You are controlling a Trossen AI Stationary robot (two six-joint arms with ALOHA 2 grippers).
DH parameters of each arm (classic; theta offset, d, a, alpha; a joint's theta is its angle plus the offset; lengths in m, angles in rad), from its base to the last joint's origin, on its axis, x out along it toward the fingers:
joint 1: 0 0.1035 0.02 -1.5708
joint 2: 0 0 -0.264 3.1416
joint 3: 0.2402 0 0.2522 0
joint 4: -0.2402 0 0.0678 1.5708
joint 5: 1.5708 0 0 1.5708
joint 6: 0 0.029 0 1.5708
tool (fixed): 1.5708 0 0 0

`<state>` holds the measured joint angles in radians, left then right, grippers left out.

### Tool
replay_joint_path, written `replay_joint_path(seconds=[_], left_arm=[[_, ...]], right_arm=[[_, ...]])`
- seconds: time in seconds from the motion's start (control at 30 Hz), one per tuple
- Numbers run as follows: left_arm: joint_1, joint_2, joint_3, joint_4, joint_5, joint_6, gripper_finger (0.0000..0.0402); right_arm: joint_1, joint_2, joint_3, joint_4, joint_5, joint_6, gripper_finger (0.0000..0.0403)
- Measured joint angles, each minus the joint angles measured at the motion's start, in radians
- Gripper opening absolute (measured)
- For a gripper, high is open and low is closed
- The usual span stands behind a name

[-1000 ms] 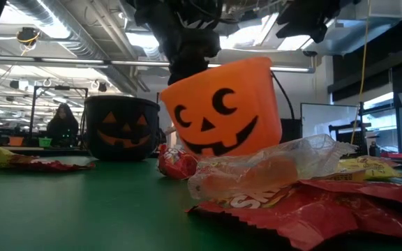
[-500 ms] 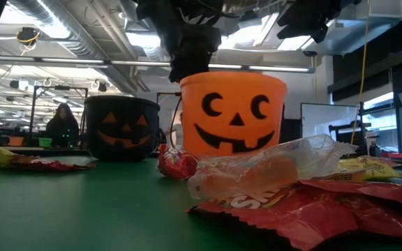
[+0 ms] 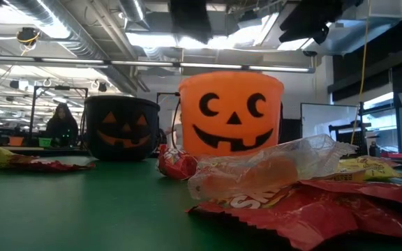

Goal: Sort candy
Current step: Put the red candy into the orange bin

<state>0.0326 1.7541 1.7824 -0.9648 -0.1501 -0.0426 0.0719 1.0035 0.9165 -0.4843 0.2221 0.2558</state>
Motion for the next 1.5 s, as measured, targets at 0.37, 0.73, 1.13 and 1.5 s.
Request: replay_joint_path(seconds=[0.37,0.73,1.13,1.5], left_arm=[[-0.453,0.077,-0.244,0.190,-0.243,0.078,0.0175],[-0.471,0.114,-0.501,0.439,-0.283,0.155,0.0175],[-0.394,0.123,-0.583,0.516,-0.174,0.287,0.0175],[-0.384,0.209,-0.584,0.565,-0.098,0.314,0.0152]], right_arm=[[0.000,0.000,0.000,-0.059,0.092,-0.003,0.0177],[0.000,0.000,0.000,-0.058,0.092,-0.003,0.0177],[0.000,0.000,0.000,-0.057,0.093,-0.006,0.0177],[0.000,0.000,0.000,-0.041,0.110,-0.026,0.0177]])
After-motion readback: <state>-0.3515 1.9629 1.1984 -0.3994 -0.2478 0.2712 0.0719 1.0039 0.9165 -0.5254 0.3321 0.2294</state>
